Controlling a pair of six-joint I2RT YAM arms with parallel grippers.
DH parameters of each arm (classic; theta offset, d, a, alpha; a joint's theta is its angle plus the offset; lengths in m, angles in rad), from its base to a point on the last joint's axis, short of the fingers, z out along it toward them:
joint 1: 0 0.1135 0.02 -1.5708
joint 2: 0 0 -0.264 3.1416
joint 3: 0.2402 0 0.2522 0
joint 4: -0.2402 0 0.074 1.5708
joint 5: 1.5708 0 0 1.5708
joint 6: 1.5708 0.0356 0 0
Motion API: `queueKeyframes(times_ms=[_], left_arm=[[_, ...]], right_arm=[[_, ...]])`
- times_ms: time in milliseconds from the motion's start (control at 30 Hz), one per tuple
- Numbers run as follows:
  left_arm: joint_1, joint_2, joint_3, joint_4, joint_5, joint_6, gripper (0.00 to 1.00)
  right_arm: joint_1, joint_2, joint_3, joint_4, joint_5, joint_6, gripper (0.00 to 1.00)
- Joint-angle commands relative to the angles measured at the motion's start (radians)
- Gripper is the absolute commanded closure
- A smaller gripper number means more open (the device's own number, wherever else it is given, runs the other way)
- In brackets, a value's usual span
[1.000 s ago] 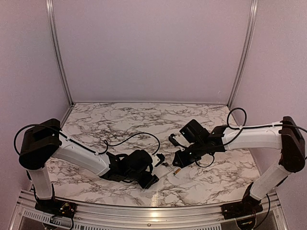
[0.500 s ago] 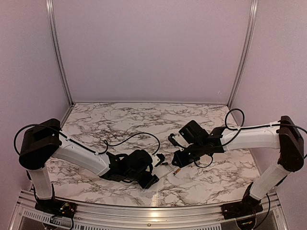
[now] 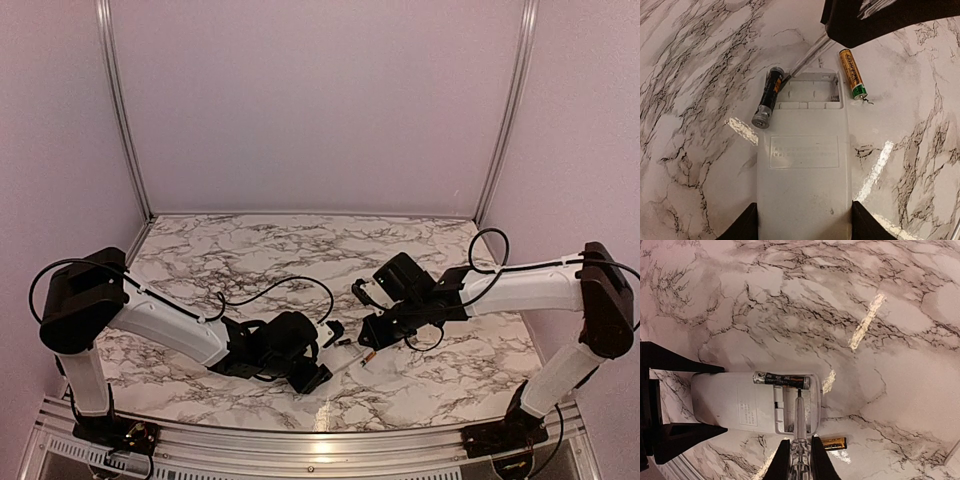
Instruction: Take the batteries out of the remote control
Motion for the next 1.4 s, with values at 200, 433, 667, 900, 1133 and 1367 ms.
queueKeyframes(times_ms=[200, 433, 667, 900, 1133, 1367], left_arm=[[-0.01, 0.001, -0.001, 0.018, 0.083, 0.0, 0.64], [-0.01, 0.001, -0.001, 0.02, 0.086, 0.0, 0.64], [-0.01, 0.003, 0.0, 0.019, 0.087, 0.0, 0.64], [-0.01, 0.003, 0.001, 0.017, 0.083, -0.001, 0.64], [-0.01, 0.0, 0.0, 0.016, 0.08, -0.002, 0.64], [-0.01, -0.018, -0.01, 0.027, 0.093, -0.004, 0.65]], right_arm=[[0.009, -0.049, 0.003, 0.051, 0.004, 0.016, 1.0], [0.011, -0.054, 0.005, 0.053, 0.006, 0.019, 1.0], [0.012, -0.069, 0.008, 0.04, 0.015, 0.022, 1.0], [0.014, -0.09, 0.012, 0.027, 0.028, 0.022, 1.0], [0.015, -0.101, 0.019, 0.011, 0.037, 0.018, 1.0], [0.017, -0.165, 0.033, -0.033, 0.071, 0.019, 1.0]])
